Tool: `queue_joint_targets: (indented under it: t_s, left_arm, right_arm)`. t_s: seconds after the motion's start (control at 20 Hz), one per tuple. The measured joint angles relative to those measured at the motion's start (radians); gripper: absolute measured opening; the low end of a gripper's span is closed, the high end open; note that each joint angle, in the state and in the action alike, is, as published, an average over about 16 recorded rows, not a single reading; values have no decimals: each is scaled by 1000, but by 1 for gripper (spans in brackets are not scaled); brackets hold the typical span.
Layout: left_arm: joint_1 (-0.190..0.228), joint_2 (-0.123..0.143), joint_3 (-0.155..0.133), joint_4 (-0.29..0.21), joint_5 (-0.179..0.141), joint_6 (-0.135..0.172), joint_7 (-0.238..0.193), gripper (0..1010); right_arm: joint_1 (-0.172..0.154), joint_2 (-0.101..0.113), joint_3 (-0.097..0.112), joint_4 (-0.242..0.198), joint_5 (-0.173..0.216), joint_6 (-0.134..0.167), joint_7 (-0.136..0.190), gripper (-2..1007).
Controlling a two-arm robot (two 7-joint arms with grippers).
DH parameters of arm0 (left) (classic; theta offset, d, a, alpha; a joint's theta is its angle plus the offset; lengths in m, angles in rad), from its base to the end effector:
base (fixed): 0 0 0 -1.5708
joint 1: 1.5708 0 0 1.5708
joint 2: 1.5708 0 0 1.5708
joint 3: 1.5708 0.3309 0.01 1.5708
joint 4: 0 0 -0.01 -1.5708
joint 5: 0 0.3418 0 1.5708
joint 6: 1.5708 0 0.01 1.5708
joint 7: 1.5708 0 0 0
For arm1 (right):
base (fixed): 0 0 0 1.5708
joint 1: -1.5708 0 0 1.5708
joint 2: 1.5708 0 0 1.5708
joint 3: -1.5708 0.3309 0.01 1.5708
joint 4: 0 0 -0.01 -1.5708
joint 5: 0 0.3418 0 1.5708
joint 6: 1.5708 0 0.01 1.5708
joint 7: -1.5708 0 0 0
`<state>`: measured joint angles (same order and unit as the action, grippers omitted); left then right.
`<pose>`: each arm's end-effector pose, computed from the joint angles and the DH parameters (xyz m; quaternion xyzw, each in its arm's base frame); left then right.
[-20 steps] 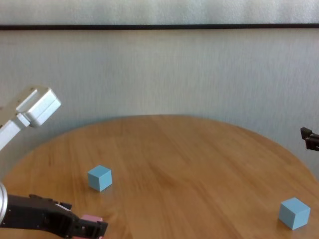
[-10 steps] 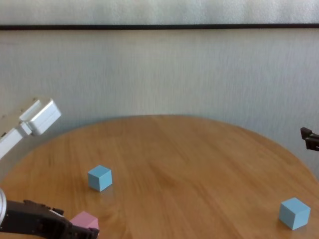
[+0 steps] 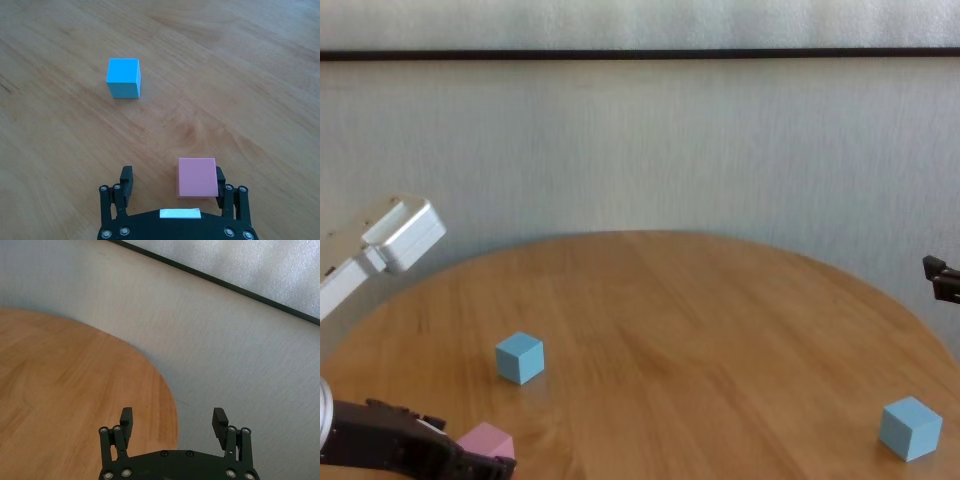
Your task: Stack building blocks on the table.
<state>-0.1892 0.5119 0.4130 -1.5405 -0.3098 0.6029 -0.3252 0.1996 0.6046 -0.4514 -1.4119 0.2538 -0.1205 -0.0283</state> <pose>0.3946 0.0477 -0.3140 0.3044 0.1425 0.4397 0.8329 0.3960 -0.0972 -0.3416 -0.1415 -0.1325 -0.5799 0.7913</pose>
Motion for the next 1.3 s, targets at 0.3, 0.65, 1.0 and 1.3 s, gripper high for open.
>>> queue_joint_targets:
  t_s: [0.3,0.65,1.0,1.3]
  left_arm:
    - [2,0,-1,-1,-3,1,2,954]
    - [3,-1,-3,-3,-7,3,4,818]
    - [4,-1,-4,-3,-9,4,3,603]
    - [8,3,3,-13,-2,-11,-14,463]
  right_arm:
    - [0,0,0,0,0,0,0,1001]
    - [0,0,0,0,0,0,0,1001]
    - [0,0,0,0,0,0,0,1001]
    - [0,0,0,0,0,0,0,1001]
